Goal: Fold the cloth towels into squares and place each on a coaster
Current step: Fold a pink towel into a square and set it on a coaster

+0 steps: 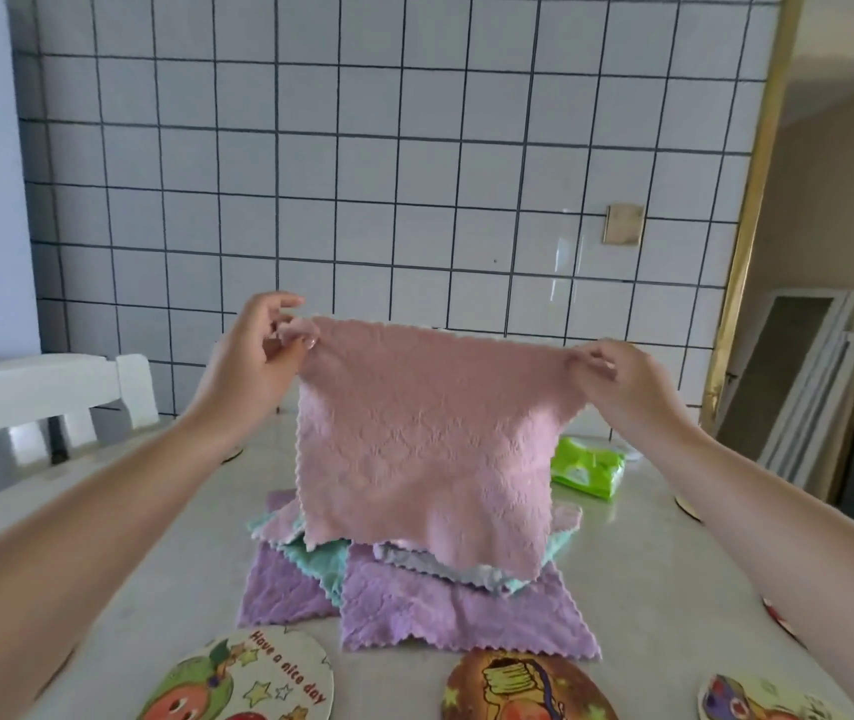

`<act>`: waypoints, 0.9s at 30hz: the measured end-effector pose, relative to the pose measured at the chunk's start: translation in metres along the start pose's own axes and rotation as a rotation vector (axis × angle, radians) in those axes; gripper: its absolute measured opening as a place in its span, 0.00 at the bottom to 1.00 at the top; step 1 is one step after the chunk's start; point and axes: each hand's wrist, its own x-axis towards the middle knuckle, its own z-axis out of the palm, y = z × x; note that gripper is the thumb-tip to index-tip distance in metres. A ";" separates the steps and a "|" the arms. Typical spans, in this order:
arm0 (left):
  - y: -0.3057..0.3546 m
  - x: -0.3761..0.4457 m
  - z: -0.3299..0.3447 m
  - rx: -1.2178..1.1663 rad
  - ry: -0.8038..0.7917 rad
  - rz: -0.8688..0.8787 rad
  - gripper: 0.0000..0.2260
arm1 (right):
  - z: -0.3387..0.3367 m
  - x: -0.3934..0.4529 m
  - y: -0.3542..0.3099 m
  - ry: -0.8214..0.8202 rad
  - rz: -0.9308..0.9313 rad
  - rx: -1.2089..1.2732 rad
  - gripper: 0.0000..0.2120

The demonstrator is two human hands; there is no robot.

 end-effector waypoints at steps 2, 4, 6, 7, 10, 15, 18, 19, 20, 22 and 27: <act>0.003 -0.016 -0.004 -0.034 0.039 -0.058 0.11 | 0.003 -0.015 0.000 -0.006 0.128 0.251 0.07; 0.007 -0.037 -0.009 -0.059 0.032 -0.147 0.06 | 0.004 -0.036 0.002 -0.067 0.243 0.517 0.06; 0.009 -0.064 -0.020 -0.185 -0.046 -0.315 0.00 | 0.002 -0.063 0.006 -0.193 0.368 0.771 0.05; 0.011 -0.080 -0.028 -0.293 -0.113 -0.414 0.06 | 0.000 -0.078 0.009 -0.261 0.432 0.848 0.06; 0.011 -0.130 -0.047 -0.455 -0.265 -0.645 0.17 | -0.006 -0.128 0.019 -0.424 0.617 0.848 0.10; 0.020 -0.207 -0.053 -0.430 -0.369 -0.959 0.08 | -0.010 -0.195 0.037 -0.621 0.836 0.749 0.13; 0.022 -0.235 -0.057 -0.401 -0.454 -1.088 0.14 | -0.015 -0.219 0.043 -0.693 0.906 0.763 0.14; 0.021 -0.240 -0.058 -0.391 -0.471 -1.117 0.13 | -0.015 -0.223 0.046 -0.726 0.912 0.756 0.14; 0.021 -0.244 -0.058 -0.378 -0.497 -1.132 0.11 | -0.014 -0.227 0.049 -0.754 0.912 0.739 0.15; 0.020 -0.246 -0.056 -0.343 -0.551 -1.134 0.08 | -0.011 -0.231 0.056 -0.772 0.907 0.707 0.17; 0.000 -0.237 -0.044 -0.171 -0.554 -1.015 0.05 | 0.007 -0.223 0.065 -0.736 0.771 0.471 0.10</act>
